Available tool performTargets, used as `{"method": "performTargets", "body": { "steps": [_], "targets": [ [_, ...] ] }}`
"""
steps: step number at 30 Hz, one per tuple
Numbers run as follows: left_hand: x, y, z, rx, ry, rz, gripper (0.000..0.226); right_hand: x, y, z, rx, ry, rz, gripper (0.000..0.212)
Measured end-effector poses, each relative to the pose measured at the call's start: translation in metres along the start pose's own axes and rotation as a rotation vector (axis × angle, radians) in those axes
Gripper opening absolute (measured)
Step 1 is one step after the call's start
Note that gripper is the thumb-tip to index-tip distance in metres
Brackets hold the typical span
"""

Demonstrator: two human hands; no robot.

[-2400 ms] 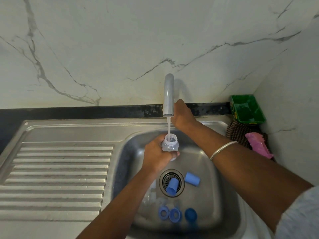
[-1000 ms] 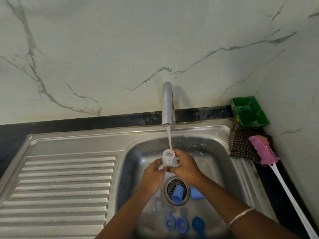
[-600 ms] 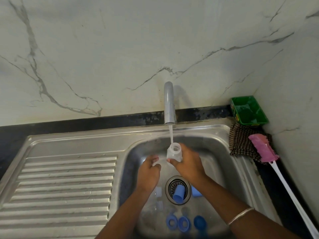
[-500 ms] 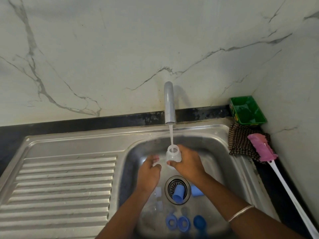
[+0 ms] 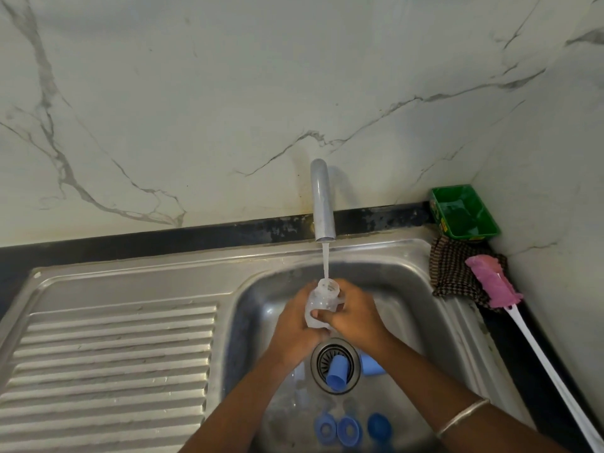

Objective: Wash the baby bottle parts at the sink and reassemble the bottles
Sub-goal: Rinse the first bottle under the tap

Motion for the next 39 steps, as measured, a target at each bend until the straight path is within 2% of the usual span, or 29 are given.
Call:
{"method": "performTargets", "body": {
  "steps": [2,5,6,8,10,13,14,16,19,22,25,26,28,30,32,34,36,37,39],
  "targets": [
    [0.008,0.005,-0.01,0.007,0.078,0.015,0.071,0.002,-0.003,-0.007,0.159,0.085,-0.01,0.04],
    [0.019,0.01,-0.01,-0.035,0.079,0.03,0.053,0.008,-0.013,-0.015,0.406,0.235,-0.028,0.024],
    [0.022,0.011,-0.008,0.048,0.072,0.04,0.053,0.011,-0.021,-0.014,0.458,0.239,-0.076,0.02],
    [0.029,0.011,-0.004,0.307,0.035,0.065,0.062,0.023,-0.044,0.001,0.312,0.118,-0.185,0.023],
    [0.037,0.008,-0.005,0.523,0.018,0.049,0.062,0.036,-0.055,0.028,0.002,-0.025,-0.227,0.017],
    [0.047,0.004,-0.023,0.871,0.098,-0.023,0.054,0.058,-0.047,0.079,-0.291,-0.191,-0.144,0.045],
    [0.05,0.004,-0.028,0.976,0.121,-0.044,0.056,0.064,-0.039,0.092,-0.356,-0.219,-0.085,0.045],
    [0.053,0.004,-0.038,1.16,0.195,-0.073,0.061,0.072,-0.024,0.109,-0.445,-0.187,-0.003,0.031],
    [0.055,0.01,-0.047,1.371,0.294,-0.059,0.063,0.076,-0.015,0.119,-0.515,-0.158,-0.014,0.02],
    [0.056,0.013,-0.047,1.472,0.316,-0.049,0.062,0.075,-0.014,0.123,-0.559,-0.218,-0.031,0.023],
    [0.054,0.013,-0.041,1.409,0.276,-0.013,0.063,0.073,-0.017,0.122,-0.474,-0.291,-0.024,0.036],
    [0.054,0.012,-0.036,1.349,0.232,0.005,0.064,0.073,-0.018,0.118,-0.435,-0.298,-0.037,0.035],
    [0.054,0.007,-0.021,1.128,0.09,0.054,0.064,0.067,-0.025,0.103,-0.294,-0.262,-0.125,0.025],
    [0.05,0.003,-0.008,0.801,-0.038,0.066,0.058,0.053,-0.037,0.077,-0.123,-0.189,-0.25,0.025],
    [0.045,0.003,0.003,0.518,-0.125,0.063,0.048,0.029,-0.043,0.038,-0.013,-0.061,-0.326,0.024],
    [0.04,0.007,0.013,0.34,-0.202,0.075,0.037,0.001,-0.034,-0.009,0.178,0.191,-0.283,0.025],
    [0.03,0.016,0.023,0.261,-0.294,0.111,0.046,-0.029,-0.005,-0.043,0.388,0.511,-0.127,0.035],
    [0.023,0.022,0.027,0.234,-0.346,0.132,0.054,-0.042,0.007,-0.05,0.439,0.599,-0.053,0.04],
    [0.006,0.035,0.034,0.156,-0.438,0.178,0.059,-0.054,0.018,-0.053,0.429,0.637,0.005,0.043]
  ]
}}
Point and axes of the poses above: each hand's wrist, its own x-axis towards the middle knuckle, its own y-axis out of the palm, z = x × y, the point moved 9 cm from there along x, towards the middle knuckle, and after that the axes turned 11 degrees about x, right-handed, at the moved point
